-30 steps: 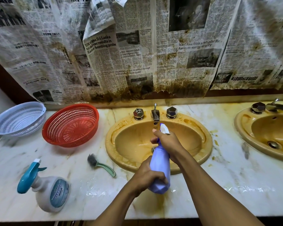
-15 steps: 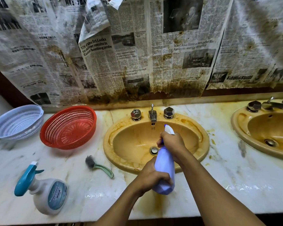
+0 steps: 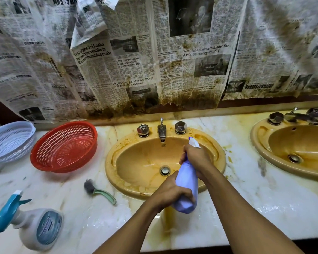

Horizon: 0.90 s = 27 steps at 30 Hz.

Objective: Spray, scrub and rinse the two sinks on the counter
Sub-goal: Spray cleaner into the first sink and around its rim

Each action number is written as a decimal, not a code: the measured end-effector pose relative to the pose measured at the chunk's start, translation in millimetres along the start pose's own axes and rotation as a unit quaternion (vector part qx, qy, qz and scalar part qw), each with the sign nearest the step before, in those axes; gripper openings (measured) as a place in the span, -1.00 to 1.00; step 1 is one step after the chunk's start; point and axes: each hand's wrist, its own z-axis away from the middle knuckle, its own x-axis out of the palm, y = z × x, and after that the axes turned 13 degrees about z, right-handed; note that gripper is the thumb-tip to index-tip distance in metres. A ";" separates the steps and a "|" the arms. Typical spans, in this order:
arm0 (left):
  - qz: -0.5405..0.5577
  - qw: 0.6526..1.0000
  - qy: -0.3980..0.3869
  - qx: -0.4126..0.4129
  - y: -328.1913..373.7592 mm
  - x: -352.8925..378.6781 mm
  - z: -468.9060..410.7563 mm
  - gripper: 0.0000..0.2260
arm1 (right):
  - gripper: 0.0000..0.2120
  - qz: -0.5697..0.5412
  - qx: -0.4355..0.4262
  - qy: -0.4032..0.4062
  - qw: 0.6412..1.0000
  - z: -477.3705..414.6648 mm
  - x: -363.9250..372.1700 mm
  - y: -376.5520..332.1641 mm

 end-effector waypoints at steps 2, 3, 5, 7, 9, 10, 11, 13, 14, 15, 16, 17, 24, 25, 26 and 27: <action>0.001 1.000 0.001 -0.005 0.4 2.1 -3.0 -0.51 | -0.80 0.013 -0.003 0.010 1.000 -0.4 -0.4 -0.9; 0.003 1.000 0.002 -0.006 0.8 2.5 -4.6 -0.51 | -0.80 0.021 -0.013 0.013 1.000 0.0 -1.2 -1.4; 0.016 1.000 0.005 -0.007 2.8 2.4 -7.0 -0.50 | -0.86 0.013 -0.051 -0.004 0.999 -0.5 -4.4 -3.1; 0.030 1.000 0.005 -0.009 5.6 1.8 -8.6 -0.50 | -0.54 0.000 -0.061 -0.038 0.997 -4.6 -9.0 -4.5; 0.036 0.999 0.004 -0.010 8.5 2.7 -10.6 -0.51 | -0.45 -0.008 -0.053 -0.051 0.997 -8.2 -11.3 -5.7; 0.040 0.999 0.002 -0.010 9.3 3.9 -11.6 -0.51 | -0.48 -0.009 -0.054 -0.052 0.997 -8.3 -12.6 -6.9; 0.043 0.999 0.002 -0.009 9.8 5.3 -12.3 -0.52 | -0.56 -0.006 -0.051 -0.047 0.998 -9.8 -13.0 -7.1; 0.040 0.999 0.005 -0.010 10.0 8.8 -13.5 -0.50 | -0.75 0.001 -0.038 -0.026 0.999 -8.2 -13.7 -9.8; 0.036 0.999 0.005 -0.011 9.3 10.3 -14.3 -0.49 | -0.73 0.006 -0.029 -0.015 0.999 -8.5 -13.9 -9.7; 0.033 0.999 0.005 -0.012 8.1 11.7 -15.3 -0.48 | -0.71 0.004 -0.020 -0.005 1.000 -10.7 -13.9 -8.6; 0.030 0.999 0.004 -0.013 7.3 12.6 -15.9 -0.47 | -0.72 0.009 -0.016 0.000 1.000 -9.6 -14.1 -8.5; 0.029 0.999 0.005 -0.013 7.2 13.3 -16.5 -0.47 | -0.74 0.011 -0.020 0.004 1.000 -11.5 -14.1 -6.9; 0.033 0.999 0.007 -0.013 9.5 11.8 -15.4 -0.52 | -0.80 0.007 -0.059 -0.052 0.997 -14.4 -18.5 -5.3; 0.033 0.999 0.006 -0.012 8.9 13.4 -15.1 -0.51 | -0.73 0.015 -0.053 -0.041 0.998 -16.3 -18.2 -4.1; 0.035 0.999 0.007 -0.010 8.6 15.0 -14.7 -0.50 | -0.67 0.026 -0.041 -0.035 0.998 -17.3 -17.9 -3.4; 0.038 0.999 0.011 -0.008 8.3 16.2 -14.1 -0.49 | -0.67 0.032 -0.037 -0.031 0.998 -16.6 -17.1 -4.0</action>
